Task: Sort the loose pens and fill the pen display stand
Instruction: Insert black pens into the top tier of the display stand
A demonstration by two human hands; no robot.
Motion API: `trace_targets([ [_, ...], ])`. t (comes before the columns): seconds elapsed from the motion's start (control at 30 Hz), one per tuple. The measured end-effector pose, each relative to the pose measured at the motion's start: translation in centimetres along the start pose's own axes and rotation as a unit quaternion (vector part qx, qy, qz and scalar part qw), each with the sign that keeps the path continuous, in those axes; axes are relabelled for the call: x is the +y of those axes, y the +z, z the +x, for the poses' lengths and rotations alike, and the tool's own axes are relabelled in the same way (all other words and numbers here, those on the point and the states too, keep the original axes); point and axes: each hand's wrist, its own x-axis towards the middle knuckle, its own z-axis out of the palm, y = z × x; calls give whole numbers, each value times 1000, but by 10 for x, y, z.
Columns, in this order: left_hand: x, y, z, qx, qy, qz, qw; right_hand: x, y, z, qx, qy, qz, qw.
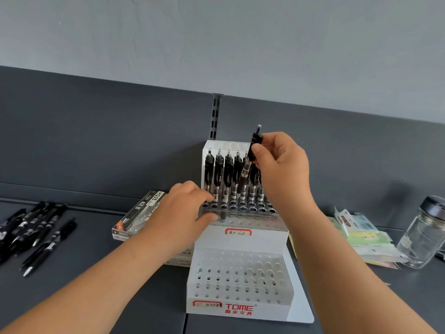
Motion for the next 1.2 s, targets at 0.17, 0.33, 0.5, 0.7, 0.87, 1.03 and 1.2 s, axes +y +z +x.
trace_targets([
  [0.17,-8,4,-5,2,22,36,999,9,8,-2,-27,16,-14,999],
  [0.33,-7,7,-6,9,29,49,998,8,9,-1,-36,2,-30,999],
  [0.5,-8,10,-5,20,29,51,998,23,16,-7,-84,9,-140,986],
  [0.7,-7,12,-6,32,24,52,998,34,18,-16,-91,19,-173,981],
  [0.87,-5,14,-6,34,17,56,998,31,16,-15,-101,28,-170,980],
  [1.03,-3,9,-9,31,6,55,998,29,7,-18,-109,65,-147,981],
  [1.2,-12,-8,-17,64,-20,82,994,19,9,-33,-60,-70,-218,972],
])
